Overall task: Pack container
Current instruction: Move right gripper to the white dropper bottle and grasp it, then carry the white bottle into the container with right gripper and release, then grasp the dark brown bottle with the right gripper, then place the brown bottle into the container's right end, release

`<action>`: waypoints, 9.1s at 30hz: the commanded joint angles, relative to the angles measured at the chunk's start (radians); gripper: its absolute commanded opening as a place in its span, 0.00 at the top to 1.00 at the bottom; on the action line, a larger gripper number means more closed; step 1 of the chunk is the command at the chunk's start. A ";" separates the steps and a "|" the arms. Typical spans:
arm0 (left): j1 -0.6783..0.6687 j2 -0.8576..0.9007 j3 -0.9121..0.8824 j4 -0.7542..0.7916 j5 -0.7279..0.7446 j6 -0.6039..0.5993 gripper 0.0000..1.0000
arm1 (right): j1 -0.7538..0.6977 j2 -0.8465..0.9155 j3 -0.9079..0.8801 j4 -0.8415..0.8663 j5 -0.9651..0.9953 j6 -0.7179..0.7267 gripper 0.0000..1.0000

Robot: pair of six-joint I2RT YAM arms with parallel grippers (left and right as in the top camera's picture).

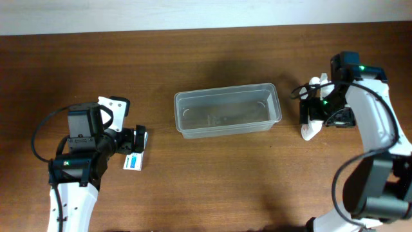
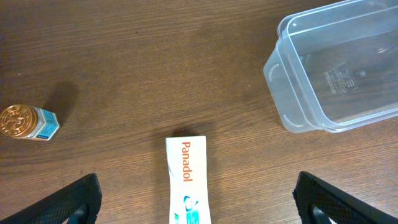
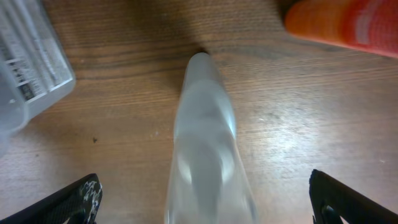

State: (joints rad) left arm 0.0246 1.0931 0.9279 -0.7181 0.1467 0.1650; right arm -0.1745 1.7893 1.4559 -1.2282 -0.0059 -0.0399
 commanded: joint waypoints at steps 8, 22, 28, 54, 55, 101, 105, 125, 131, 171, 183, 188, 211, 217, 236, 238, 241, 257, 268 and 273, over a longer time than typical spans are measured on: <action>0.000 0.005 0.021 -0.001 0.014 0.009 0.01 | -0.003 0.069 0.018 0.055 -0.017 -0.012 0.04; 0.000 0.005 0.021 -0.001 0.014 0.009 0.01 | -0.003 0.069 0.018 0.029 -0.016 -0.012 0.40; 0.000 0.005 0.021 -0.001 0.014 0.009 0.01 | -0.003 0.069 0.018 0.017 -0.016 -0.012 0.50; 0.000 0.005 0.021 -0.001 0.014 0.009 0.01 | -0.003 0.069 0.018 0.031 -0.016 -0.013 0.76; 0.000 0.005 0.021 -0.001 0.014 0.009 0.01 | -0.003 0.069 0.018 0.032 -0.016 -0.012 0.77; 0.000 0.005 0.021 -0.001 0.014 0.009 0.01 | 0.359 0.235 0.510 -0.156 -0.067 0.048 0.87; 0.000 0.005 0.021 -0.001 0.014 0.009 0.01 | 0.357 0.293 0.510 -0.155 -0.066 0.048 0.88; 0.000 0.005 0.021 -0.001 0.014 0.009 0.01 | 0.357 0.359 0.509 -0.119 -0.062 0.048 0.43; 0.000 0.005 0.021 -0.001 0.014 0.009 0.01 | 0.357 0.358 0.509 -0.119 -0.062 0.048 0.42; 0.000 0.005 0.021 0.000 0.010 0.009 0.00 | -0.002 0.470 0.741 -0.200 -0.039 -0.032 0.00; 0.000 0.005 0.021 -0.001 0.010 0.009 0.01 | -0.002 0.561 0.741 -0.175 -0.040 -0.031 0.33; 0.000 0.005 0.021 -0.001 0.010 0.009 0.00 | -0.002 0.561 0.741 -0.168 -0.040 -0.031 0.60; 0.000 0.005 0.021 0.008 0.010 0.009 0.01 | 0.007 0.462 0.852 -0.262 -0.059 -0.031 0.77; 0.000 0.005 0.021 0.010 0.010 0.009 0.01 | 0.058 0.324 0.938 -0.373 -0.077 -0.031 0.77; 0.000 0.005 0.021 0.003 0.010 0.009 0.01 | 0.355 0.111 0.814 -0.471 -0.072 0.135 0.82; 0.000 0.005 0.021 0.002 0.010 0.009 0.01 | 0.366 0.099 0.760 -0.471 -0.069 0.150 0.82; 0.000 0.005 0.021 0.002 0.010 0.009 0.01 | 0.370 0.084 0.662 -0.470 -0.036 0.150 0.82; 0.000 0.005 0.021 0.002 0.011 0.009 0.01 | 0.371 0.085 0.461 -0.250 0.007 0.145 0.82; 0.000 0.005 0.021 0.003 0.010 0.009 0.01 | 0.379 0.115 0.372 -0.197 0.006 0.146 0.82; 0.000 0.005 0.021 0.003 0.011 0.009 0.01 | 0.379 0.115 0.280 -0.104 0.007 0.146 0.82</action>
State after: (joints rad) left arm 0.0246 1.0954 0.9279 -0.7155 0.1467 0.1650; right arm 0.1917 1.9018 1.7756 -1.3632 -0.0158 0.1013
